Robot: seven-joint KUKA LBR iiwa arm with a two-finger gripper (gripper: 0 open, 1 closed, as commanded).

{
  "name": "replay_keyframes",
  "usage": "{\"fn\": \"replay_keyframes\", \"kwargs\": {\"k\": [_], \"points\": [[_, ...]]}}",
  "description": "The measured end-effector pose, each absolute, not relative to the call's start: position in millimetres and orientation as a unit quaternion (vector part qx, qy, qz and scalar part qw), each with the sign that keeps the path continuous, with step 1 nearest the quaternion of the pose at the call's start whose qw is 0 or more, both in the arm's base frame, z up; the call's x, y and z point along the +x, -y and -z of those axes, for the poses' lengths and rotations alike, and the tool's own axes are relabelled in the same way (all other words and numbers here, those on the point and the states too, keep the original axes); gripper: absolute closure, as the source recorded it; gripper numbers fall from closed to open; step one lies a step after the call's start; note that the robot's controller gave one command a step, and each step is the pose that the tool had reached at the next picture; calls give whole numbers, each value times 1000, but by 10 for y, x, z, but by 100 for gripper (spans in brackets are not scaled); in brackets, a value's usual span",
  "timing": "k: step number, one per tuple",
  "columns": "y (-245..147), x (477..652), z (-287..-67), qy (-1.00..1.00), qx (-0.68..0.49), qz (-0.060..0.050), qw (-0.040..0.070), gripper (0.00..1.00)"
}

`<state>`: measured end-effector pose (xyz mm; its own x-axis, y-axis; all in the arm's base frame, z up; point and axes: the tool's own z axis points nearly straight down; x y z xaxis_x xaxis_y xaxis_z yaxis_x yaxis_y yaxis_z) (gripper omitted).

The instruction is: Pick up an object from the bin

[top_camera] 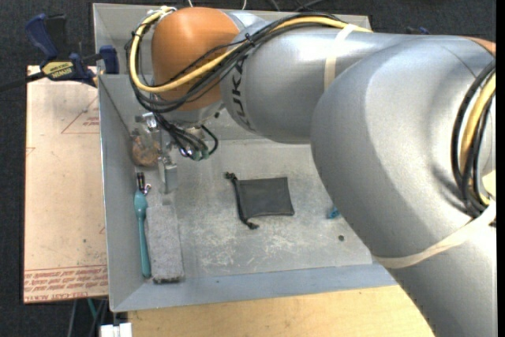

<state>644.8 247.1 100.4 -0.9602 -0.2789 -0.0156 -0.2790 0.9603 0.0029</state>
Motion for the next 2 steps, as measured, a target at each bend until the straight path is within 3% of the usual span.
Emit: {"fn": "replay_keyframes", "kwargs": {"k": [1, 2], "points": [[-2420, 6533, -1347, -958, -286, -1, 4, 0], [-2444, 6537, -1211, -998, -64, -5, 5, 0]]}}
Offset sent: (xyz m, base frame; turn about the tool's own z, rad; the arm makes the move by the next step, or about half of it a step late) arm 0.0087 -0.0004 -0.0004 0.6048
